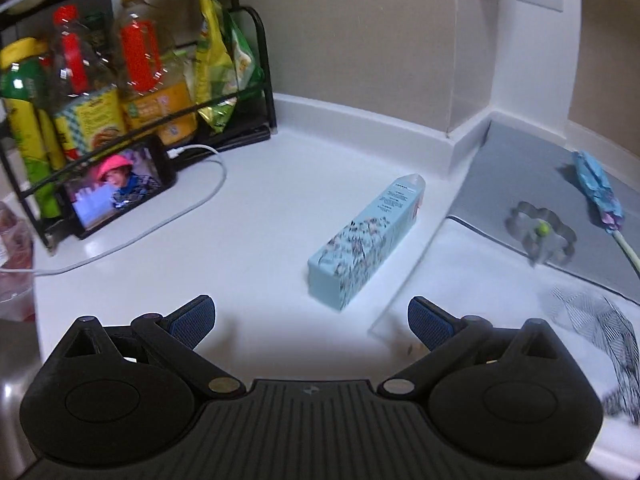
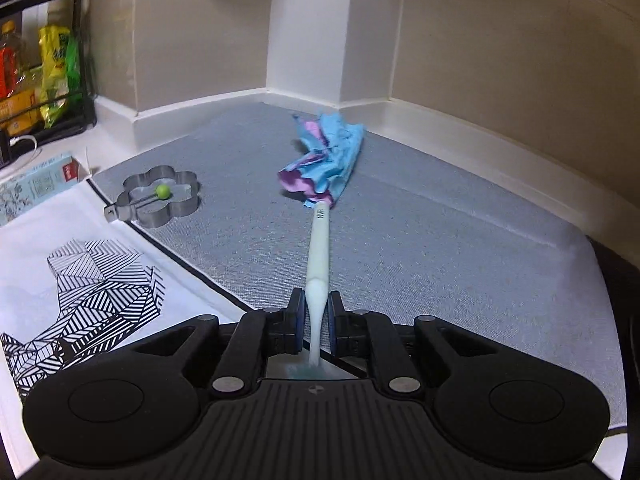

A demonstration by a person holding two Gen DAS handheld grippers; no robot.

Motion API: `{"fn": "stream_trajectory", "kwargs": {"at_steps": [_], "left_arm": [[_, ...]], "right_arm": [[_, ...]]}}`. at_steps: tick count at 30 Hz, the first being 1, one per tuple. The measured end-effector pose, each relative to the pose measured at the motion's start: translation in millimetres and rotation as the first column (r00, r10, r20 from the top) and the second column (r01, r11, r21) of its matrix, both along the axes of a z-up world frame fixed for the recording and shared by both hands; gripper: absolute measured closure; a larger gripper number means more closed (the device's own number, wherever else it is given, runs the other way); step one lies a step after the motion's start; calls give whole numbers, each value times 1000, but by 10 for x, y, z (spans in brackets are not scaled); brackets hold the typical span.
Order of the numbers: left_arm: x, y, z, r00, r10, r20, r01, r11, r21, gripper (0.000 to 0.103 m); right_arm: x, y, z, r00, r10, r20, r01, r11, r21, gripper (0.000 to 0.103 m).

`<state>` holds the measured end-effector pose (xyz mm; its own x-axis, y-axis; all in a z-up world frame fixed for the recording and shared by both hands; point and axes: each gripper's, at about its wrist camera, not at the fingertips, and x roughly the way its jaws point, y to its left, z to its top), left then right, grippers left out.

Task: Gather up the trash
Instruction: 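Grasp the teal patterned box with the left gripper while the right grasps the toothbrush, then lift the box and toothbrush and carry them down over the bin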

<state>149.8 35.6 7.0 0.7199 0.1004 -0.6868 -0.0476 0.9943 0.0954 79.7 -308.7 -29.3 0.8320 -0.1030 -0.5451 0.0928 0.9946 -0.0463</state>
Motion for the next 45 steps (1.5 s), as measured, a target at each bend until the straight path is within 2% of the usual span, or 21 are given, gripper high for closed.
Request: {"fn": "stream_trajectory", "kwargs": {"at_steps": [9,14,16,17,18,23,26,35,41,45], "left_arm": [[637,-115,-242,998,-19,-52,20,1000,23,0],[764,-134,-323,996,4,-92,-6,1000,-17,1],[754,-108,-298,994,34,-102,-38,999,-37,32],[736,-83,-280,993,45,-108,-52,997,-61,57],[710,-60,-260,993,43,-112,-54,994,-90,71],[493,-44,-120,996,54,-65,-58,996,-69,73],[288,-6,11,997,57,-47,-61,995,-84,73],[-706,-32,329,999,45,9,-45,999,-18,73],[-1345,-50,372,1000,28,2,-28,1000,2,73],[-1711,-39,363,999,31,-41,-32,999,-10,73]], "right_arm": [[-32,26,-16,999,44,-3,-44,999,-17,89],[4,69,-12,999,49,-5,-49,998,-43,88],[-4,95,-13,998,58,-6,-58,997,-57,88],[-11,109,-12,998,65,-5,-65,996,-60,88],[-24,120,-12,997,75,-4,-75,995,-62,89],[-122,189,16,995,102,19,-101,994,-41,90],[-228,265,81,992,114,45,-112,993,-44,90],[-721,487,307,982,153,113,-148,988,-53,90],[-895,551,308,985,143,101,-137,988,-65,90],[-1087,566,392,981,145,126,-139,989,-55,90]]}}
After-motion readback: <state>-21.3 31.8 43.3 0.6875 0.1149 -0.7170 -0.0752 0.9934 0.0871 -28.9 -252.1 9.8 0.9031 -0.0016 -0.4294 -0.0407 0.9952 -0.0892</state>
